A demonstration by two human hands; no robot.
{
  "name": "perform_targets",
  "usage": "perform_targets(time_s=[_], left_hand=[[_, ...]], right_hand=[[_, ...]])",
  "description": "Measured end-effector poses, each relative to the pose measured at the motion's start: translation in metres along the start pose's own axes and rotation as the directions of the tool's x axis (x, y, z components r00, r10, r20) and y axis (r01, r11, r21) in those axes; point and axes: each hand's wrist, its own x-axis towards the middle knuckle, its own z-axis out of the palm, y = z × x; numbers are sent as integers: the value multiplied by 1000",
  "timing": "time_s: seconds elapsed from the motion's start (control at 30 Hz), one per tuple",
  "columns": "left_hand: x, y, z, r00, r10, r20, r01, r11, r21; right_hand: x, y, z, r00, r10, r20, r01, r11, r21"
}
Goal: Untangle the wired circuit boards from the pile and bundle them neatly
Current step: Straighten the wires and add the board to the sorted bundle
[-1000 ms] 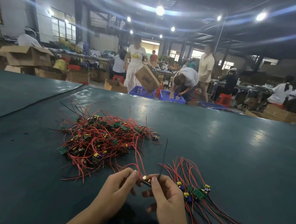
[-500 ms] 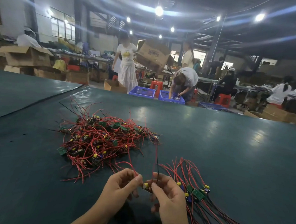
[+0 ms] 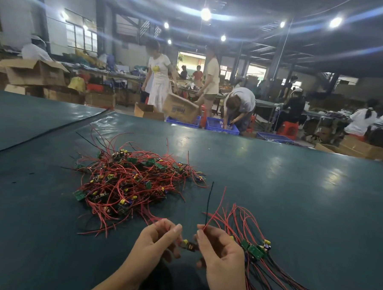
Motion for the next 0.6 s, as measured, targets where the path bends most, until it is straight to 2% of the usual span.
perform_targets(time_s=[0.17,0.3,0.43,0.6], left_hand=[[-4,5,3,984,-36,173,29,999,40],[-8,9,4,954,-49,296,11,992,128],[-7,9,7,968,-32,250,-1,991,133],[-6,11,6,974,5,225,-46,983,179]], right_hand=[[-6,-1,2,990,-111,81,123,980,-155],[-5,1,2,993,-111,41,116,982,-149],[0,2,3,999,33,-41,-33,999,16],[8,8,5,963,226,-145,-202,966,161]])
